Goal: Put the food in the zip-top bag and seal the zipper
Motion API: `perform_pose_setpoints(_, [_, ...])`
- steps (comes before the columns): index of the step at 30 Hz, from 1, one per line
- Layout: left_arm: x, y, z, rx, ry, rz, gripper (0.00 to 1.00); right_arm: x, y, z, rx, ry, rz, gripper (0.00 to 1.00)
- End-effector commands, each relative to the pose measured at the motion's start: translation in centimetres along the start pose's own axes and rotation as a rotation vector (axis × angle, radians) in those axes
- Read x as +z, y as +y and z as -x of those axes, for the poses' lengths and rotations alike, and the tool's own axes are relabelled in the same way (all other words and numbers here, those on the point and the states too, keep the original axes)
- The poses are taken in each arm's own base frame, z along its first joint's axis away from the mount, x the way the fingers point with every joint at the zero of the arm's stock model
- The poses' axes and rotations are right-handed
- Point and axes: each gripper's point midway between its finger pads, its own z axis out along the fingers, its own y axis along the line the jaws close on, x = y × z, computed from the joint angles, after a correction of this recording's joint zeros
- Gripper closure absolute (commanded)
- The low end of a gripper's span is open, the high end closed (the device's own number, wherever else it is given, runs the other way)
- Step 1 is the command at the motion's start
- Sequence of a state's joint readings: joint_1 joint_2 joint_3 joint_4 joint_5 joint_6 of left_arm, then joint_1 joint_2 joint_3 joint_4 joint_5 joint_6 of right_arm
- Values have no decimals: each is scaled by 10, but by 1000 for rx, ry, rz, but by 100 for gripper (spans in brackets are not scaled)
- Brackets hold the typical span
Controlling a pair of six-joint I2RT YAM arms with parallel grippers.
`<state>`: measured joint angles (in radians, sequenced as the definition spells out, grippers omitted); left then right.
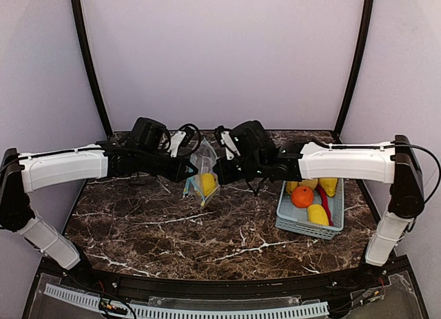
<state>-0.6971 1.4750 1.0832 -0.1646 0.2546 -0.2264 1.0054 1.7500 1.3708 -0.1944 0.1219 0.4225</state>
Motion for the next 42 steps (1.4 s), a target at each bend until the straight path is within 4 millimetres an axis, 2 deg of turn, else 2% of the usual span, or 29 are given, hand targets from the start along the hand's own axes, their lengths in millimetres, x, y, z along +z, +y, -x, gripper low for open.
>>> perform_pose_setpoints(1, [1,9,-2,23,-6,62,99,-6,-15,-3,2,-8,-86,100])
perform_pose_setpoints(4, [4,12,-5,19,17,77,99,-8,-21,-10,28,9,-111,98])
perform_pose_setpoints(7, [5,11,-6,8,24,70,99,-14,-20,-9,36,9,-103,88])
perform_pose_setpoints(9, [5,9,-5,5,24,59,99,-21,-18,-5,36,8,-96,74])
perform_pose_setpoints(13, [2,5,-3,1,18,43,99,-47,-20,5,37,-10,-106,34])
perform_pose_setpoints(15, [0,3,-1,0,11,36,99,-65,-26,9,42,-21,-130,23])
perform_pose_setpoints(18, [-1,2,0,0,8,30,99,-96,-45,9,71,-29,-199,11])
perform_pose_setpoints(22, [-1,1,0,-5,13,23,99,-126,-87,-8,148,-1,-312,2])
perform_pose_setpoints(26, [0,1,-1,-7,19,26,99,-141,-135,-36,254,45,-393,1])
perform_pose_setpoints(31, [1,2,-2,-7,20,30,99,-144,-183,-77,343,130,-468,1])
perform_pose_setpoints(34, [1,2,-2,-8,21,30,99,-141,-203,-97,370,184,-495,1])
perform_pose_setpoints(42, [-1,3,-1,-7,18,36,99,-125,-238,-139,410,295,-539,2])
